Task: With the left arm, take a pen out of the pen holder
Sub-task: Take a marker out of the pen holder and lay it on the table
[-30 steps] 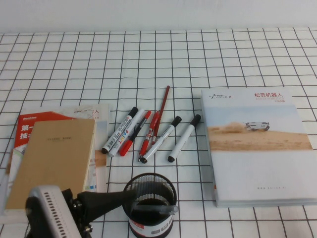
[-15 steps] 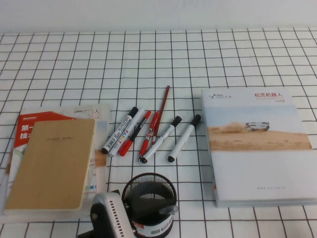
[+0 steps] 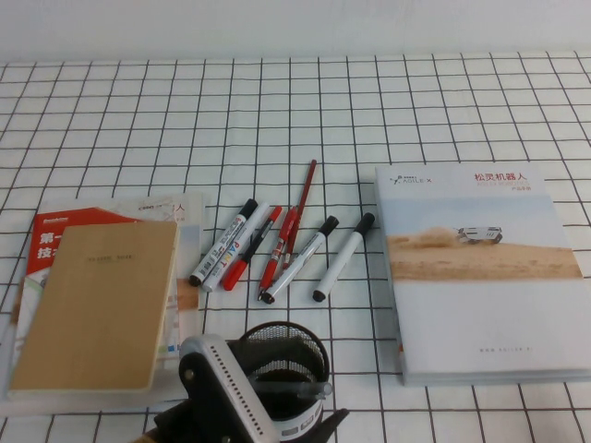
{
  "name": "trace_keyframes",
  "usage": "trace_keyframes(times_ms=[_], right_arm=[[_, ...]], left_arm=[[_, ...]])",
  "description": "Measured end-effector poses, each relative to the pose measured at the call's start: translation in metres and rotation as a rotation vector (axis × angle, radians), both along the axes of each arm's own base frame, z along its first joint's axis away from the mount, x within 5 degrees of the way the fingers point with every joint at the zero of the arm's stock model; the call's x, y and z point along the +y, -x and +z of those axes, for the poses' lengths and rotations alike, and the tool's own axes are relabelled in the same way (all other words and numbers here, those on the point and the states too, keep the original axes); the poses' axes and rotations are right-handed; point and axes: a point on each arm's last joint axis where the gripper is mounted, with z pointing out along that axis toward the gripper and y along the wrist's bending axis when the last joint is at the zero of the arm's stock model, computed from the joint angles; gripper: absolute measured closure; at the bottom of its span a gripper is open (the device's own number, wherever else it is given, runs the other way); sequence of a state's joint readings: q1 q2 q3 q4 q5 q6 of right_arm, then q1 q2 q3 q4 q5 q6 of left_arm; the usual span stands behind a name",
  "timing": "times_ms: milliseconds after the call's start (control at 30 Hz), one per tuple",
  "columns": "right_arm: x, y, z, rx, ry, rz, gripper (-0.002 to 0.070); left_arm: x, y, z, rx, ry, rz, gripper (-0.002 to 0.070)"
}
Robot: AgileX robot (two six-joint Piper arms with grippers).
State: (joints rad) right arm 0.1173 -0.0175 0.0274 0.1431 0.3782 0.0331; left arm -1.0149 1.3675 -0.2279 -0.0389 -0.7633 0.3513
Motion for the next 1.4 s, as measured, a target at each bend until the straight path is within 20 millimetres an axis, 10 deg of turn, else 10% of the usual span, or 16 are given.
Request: trace_keyframes(times_ms=[500,933,1400], right_arm=[[0.0,0.0,0.0,0.0,0.0,0.0,0.0691],[0.0,0.0,0.0,0.0,0.0,0.0,0.0691],[0.0,0.0,0.0,0.0,0.0,0.0,0.0691]], left_arm=[[-0.011,-0.012,-0.007,-0.013,-0.004,0.042,0.0181],[-0.012,-0.012,-0.008,-0.013,-0.005,0.043,0.0473],[-0.014,-0.009,-0.008,-0.032,-0.016,-0.002,0.0545]])
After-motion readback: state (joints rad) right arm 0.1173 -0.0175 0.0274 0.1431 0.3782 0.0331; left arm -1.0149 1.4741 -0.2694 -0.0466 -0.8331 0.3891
